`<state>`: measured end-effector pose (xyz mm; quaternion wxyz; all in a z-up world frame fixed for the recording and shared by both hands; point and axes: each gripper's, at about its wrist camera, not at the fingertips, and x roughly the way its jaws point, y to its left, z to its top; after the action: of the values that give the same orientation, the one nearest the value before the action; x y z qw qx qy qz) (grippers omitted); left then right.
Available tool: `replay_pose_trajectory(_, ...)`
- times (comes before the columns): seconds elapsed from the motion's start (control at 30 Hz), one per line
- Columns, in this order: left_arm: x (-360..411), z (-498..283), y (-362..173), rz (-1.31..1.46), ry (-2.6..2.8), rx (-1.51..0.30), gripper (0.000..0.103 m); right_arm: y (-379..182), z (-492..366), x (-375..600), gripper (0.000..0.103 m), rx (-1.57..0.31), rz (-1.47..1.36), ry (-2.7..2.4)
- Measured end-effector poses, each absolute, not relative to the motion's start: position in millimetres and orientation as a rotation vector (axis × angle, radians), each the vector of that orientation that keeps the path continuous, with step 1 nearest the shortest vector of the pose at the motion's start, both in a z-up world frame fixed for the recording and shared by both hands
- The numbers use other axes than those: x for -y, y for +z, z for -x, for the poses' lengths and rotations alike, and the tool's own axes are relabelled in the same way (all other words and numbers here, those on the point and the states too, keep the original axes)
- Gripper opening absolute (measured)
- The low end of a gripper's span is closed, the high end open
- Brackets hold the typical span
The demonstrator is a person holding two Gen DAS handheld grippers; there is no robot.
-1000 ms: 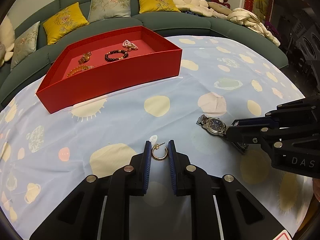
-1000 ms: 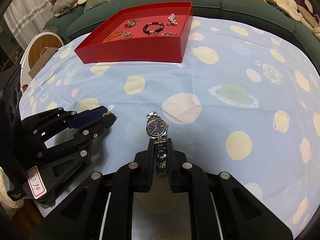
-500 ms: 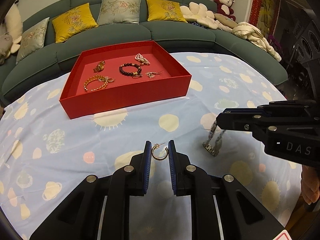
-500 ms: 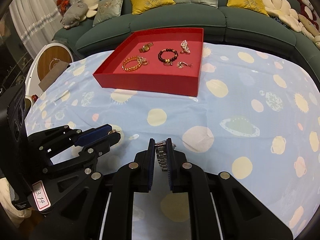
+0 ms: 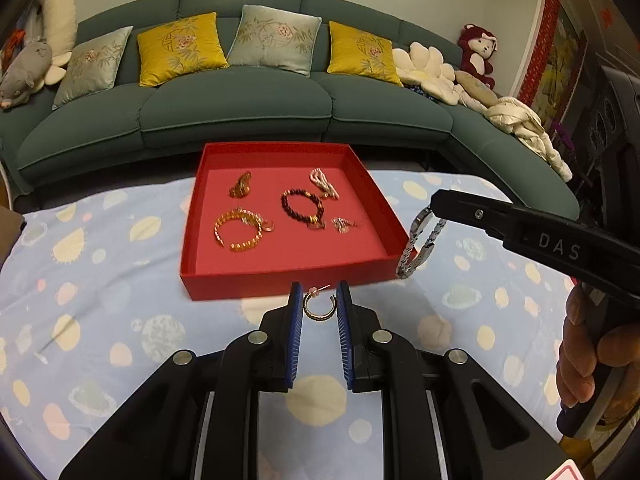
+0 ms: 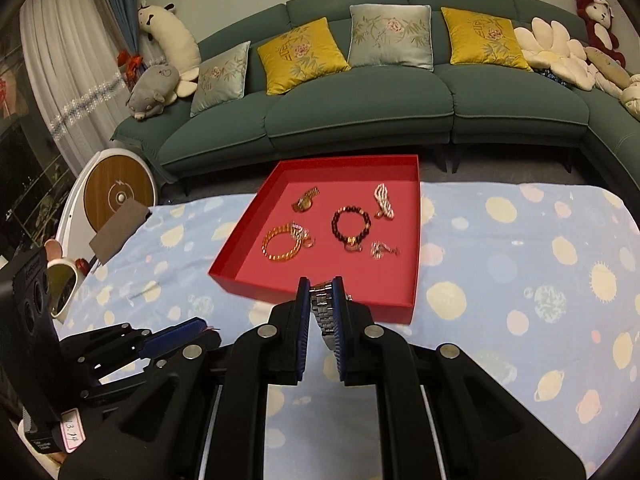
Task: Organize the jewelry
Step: 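Carry the hoop earring and watch in both grippers over the red tray, then open both grippers to drop the hoop earring and watch into the tray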
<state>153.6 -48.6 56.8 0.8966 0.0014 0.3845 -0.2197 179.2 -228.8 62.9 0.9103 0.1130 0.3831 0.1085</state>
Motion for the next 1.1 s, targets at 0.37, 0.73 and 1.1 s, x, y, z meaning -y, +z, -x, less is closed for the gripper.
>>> replay_pose_trajectory(0.37,59.7,-236.6,45.8,-0.010,-0.359,-0.828,0.014,50.8,-243.8,221.4,0.010,-0.770,-0.263,0.229)
replay_pose_trajectory(0.73,62.8,-265.7,4.6,0.019,-0.317,-0.932,0.027,-0.8,-273.2,213.6,0.012,-0.864,-0.252,0.248)
replay_pose_trajectory(1.1,58.3,-257.1,6.1,-0.020,-0.234,-0.900,0.058,9.9,-259.9,213.3,0.024,-0.842,-0.223,0.231)
